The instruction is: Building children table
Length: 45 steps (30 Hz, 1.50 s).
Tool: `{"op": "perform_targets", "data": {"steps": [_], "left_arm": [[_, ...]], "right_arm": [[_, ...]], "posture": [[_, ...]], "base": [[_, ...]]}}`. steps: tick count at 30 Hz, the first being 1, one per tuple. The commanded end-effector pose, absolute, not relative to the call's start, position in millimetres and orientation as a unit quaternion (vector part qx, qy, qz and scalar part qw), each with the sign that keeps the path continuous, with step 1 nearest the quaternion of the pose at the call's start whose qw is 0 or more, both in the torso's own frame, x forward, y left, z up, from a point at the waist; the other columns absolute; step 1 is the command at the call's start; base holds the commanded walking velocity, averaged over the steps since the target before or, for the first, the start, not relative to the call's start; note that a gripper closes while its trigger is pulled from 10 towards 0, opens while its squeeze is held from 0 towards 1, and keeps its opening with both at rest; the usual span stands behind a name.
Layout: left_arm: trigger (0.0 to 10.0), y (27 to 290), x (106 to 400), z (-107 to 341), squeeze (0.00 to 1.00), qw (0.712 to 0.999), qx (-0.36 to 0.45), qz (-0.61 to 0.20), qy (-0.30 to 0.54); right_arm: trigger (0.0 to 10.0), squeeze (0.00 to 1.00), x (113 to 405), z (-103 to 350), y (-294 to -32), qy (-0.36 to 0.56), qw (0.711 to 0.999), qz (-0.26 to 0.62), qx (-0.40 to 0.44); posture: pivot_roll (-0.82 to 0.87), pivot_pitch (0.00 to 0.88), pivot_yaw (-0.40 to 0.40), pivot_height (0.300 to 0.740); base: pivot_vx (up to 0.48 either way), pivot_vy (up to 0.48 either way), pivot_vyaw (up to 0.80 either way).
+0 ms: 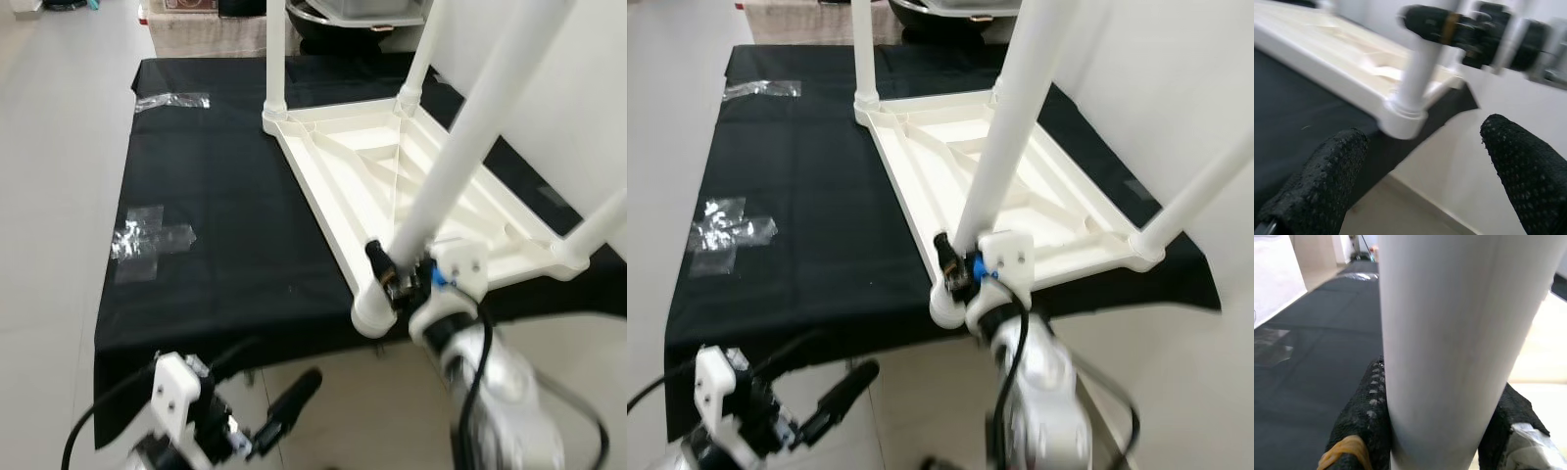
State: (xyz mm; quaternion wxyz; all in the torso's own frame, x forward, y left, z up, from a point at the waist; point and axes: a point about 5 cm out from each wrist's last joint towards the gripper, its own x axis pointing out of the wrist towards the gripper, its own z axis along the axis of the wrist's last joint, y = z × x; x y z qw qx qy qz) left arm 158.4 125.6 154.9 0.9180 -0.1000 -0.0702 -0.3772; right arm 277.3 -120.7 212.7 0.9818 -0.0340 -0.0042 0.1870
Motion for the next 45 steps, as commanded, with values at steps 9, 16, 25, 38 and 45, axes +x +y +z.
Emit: {"op": "perform_targets", "data": {"steps": [9, 16, 25, 38, 45], "left_arm": [[10.0, 123.7, 155.7, 148.7, 0.0, 0.922, -0.107, -0.368, -0.061], [10.0, 122.2, 155.2, 149.4, 0.0, 0.92, -0.108, -0.371, -0.06], [10.0, 120.7, 151.6, 152.9, 0.0, 0.921, -0.106, -0.37, -0.06], [10.0, 120.4, 145.6, 152.8, 0.0, 0.922, -0.105, -0.37, -0.052], [10.0, 120.7, 144.5, 150.4, 0.0, 0.919, -0.108, -0.375, -0.047]], "right_arm": [[10.0, 1.0, 296.9, 228.6, -120.2, -0.036, 0.949, 0.314, 0.012], [10.0, 0.0, 289.3, 249.9, -127.4, -0.056, 0.866, 0.495, -0.044], [10.0, 0.0, 308.9, 275.3, -141.7, -0.065, 0.793, 0.597, -0.098], [0.0, 0.0, 333.3, 293.2, -151.6, -0.08, 0.743, 0.655, -0.11], [0.0, 0.0, 319.4, 283.4, -167.6, -0.057, 0.741, 0.666, -0.068]], "posture": [[0.04, 0.263, -0.072, 0.74], [0.05, 0.267, -0.068, 0.74], [0.09, 0.284, -0.061, 0.74], [0.12, 0.301, -0.047, 0.74], [0.1, 0.281, -0.069, 0.74]], "base": [[0.0, 0.0, 0.0], [0.0, 0.0, 0.0], [0.0, 0.0, 0.0], [0.0, 0.0, 0.0], [0.0, 0.0, 0.0]]}}
